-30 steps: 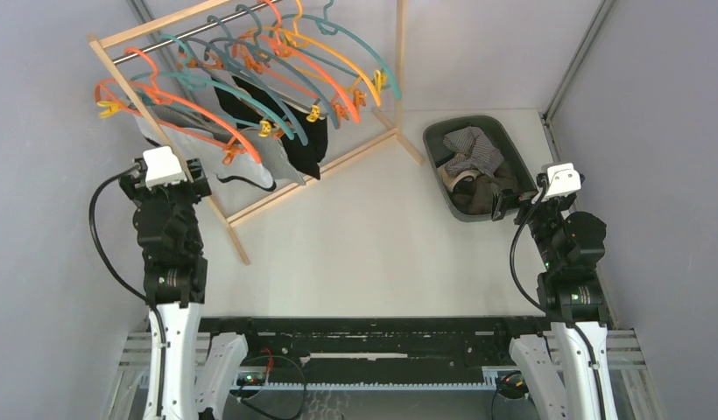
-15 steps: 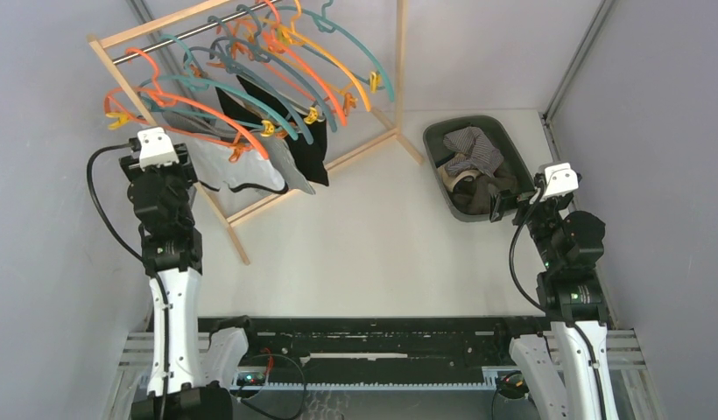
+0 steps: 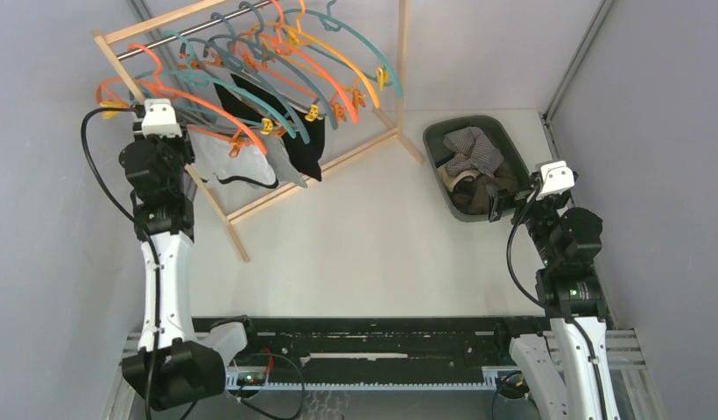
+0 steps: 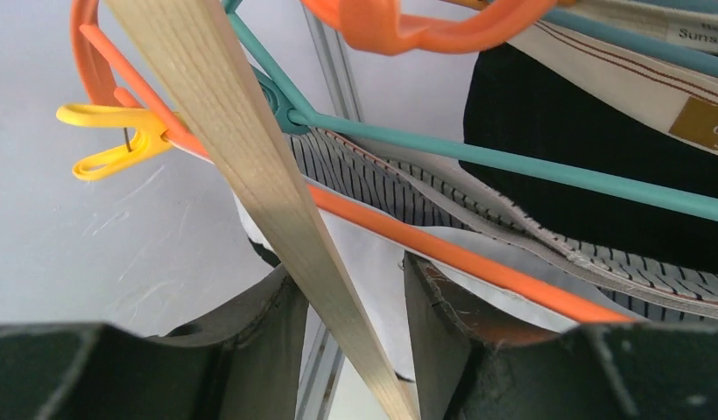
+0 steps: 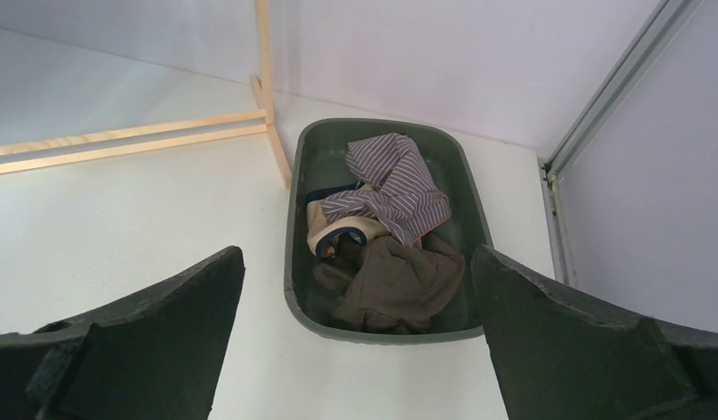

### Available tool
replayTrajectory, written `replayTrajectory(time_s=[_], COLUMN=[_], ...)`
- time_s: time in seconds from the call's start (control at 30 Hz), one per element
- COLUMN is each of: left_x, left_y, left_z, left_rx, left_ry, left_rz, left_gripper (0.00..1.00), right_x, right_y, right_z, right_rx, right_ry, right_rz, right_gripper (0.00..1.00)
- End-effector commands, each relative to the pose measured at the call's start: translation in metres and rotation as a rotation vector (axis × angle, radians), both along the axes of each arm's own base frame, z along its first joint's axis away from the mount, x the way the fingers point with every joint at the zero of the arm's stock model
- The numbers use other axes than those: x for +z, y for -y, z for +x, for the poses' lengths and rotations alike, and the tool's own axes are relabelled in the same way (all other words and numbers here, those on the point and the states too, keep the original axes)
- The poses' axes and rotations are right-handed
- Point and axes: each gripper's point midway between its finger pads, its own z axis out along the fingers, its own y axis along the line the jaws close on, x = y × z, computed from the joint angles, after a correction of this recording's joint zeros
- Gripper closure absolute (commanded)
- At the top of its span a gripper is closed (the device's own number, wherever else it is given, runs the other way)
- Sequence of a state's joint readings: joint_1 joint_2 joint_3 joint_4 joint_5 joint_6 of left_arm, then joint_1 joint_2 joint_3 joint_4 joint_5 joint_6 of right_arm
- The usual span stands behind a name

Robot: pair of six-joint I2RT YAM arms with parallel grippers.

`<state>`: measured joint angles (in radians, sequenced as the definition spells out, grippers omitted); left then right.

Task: Remove the underwear clipped to the hanger
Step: Pick up the hanger from the clothesline.

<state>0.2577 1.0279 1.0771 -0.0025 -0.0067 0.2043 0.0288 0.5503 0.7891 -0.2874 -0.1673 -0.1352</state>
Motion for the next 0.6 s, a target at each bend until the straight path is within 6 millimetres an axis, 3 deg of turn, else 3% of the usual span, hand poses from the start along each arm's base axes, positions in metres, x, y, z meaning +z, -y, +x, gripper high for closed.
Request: replayTrajectory(time_s=[0.0, 0.27, 0.57], left_x=[0.049, 0.056, 0.070], left_y=[0.015, 0.032, 0.037], left_z=[0.011, 0.022, 0.053], left_rx=[-0.107, -0.211, -0.279], left_ry=[0.094, 0.100, 0.089], left_rz=[0.059, 0.042, -0.004], left_gripper=[0.53, 0.55, 0.55], right_x=[0.006, 0.004, 0.002], right_y=[-0.003, -0.005, -0.005], right_z=[0.001, 0.003, 0.004], right_rx=[0.019, 0.026, 0.029], right_ry=[0.028, 0.019, 0.012], right_rz=[-0.010, -0.013, -0.018], right_gripper=[0.00, 0.00, 0.00])
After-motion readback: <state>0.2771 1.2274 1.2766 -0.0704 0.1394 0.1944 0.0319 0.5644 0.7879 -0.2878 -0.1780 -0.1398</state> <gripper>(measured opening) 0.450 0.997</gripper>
